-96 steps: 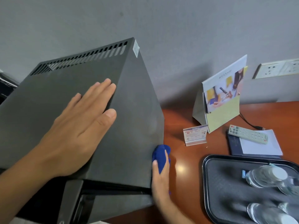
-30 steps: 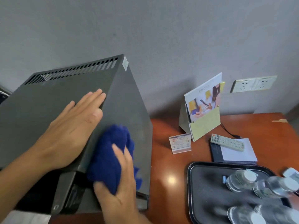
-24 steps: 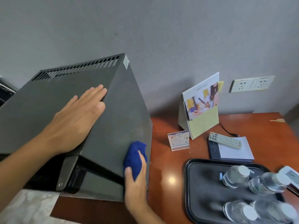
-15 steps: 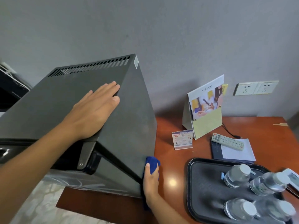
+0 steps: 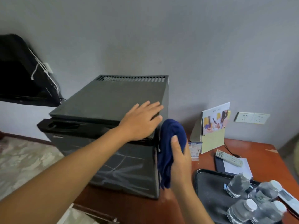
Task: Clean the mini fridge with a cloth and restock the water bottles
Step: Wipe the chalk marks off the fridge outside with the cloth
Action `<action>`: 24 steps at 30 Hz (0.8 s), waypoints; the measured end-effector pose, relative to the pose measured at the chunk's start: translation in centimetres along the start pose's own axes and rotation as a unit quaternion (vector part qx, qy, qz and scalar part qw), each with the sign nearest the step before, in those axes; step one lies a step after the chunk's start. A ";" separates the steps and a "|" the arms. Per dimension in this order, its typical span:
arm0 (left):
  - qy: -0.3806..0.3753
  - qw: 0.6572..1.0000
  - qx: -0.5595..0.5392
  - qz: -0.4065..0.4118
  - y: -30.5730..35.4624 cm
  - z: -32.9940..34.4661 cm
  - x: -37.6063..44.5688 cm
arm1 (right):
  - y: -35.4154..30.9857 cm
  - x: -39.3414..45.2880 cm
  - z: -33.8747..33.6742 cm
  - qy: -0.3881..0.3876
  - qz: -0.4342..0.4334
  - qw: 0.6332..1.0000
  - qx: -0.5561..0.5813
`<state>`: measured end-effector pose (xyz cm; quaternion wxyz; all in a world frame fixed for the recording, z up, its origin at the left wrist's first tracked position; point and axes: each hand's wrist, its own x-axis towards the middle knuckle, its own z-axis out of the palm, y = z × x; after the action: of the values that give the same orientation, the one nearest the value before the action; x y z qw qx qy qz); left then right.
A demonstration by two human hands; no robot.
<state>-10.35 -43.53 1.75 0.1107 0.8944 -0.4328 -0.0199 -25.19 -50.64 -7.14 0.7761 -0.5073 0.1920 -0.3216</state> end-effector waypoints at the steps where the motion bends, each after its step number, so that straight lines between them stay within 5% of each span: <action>1: -0.001 1.000 0.004 0.017 -0.3 -0.1 -1.6 | -0.4 -0.8 0.5 0.002 -0.012 1.000 -0.010; 10: 0.021 0.997 -0.010 0.076 -6.2 -0.1 -15.5 | -3.2 -9.6 5.3 0.031 -0.094 0.988 -0.120; 13: 0.002 0.989 -0.138 0.053 -7.6 -0.6 -20.2 | -3.6 -12.7 7.3 0.041 -0.100 0.986 -0.127; 18: -0.025 0.860 -0.509 0.011 -9.4 -2.4 -26.0 | -2.8 -17.4 12.2 -0.030 -0.119 0.976 -0.182; 24: -0.002 0.687 -0.726 -0.008 -12.4 -3.0 -29.8 | 0.9 -20.2 20.5 -0.165 -0.084 0.948 -0.258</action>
<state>-19.06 -12.32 0.24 0.7245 0.5377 -0.2764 -0.3309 -26.62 -22.79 -0.05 0.6098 -0.7506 0.0944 -0.2365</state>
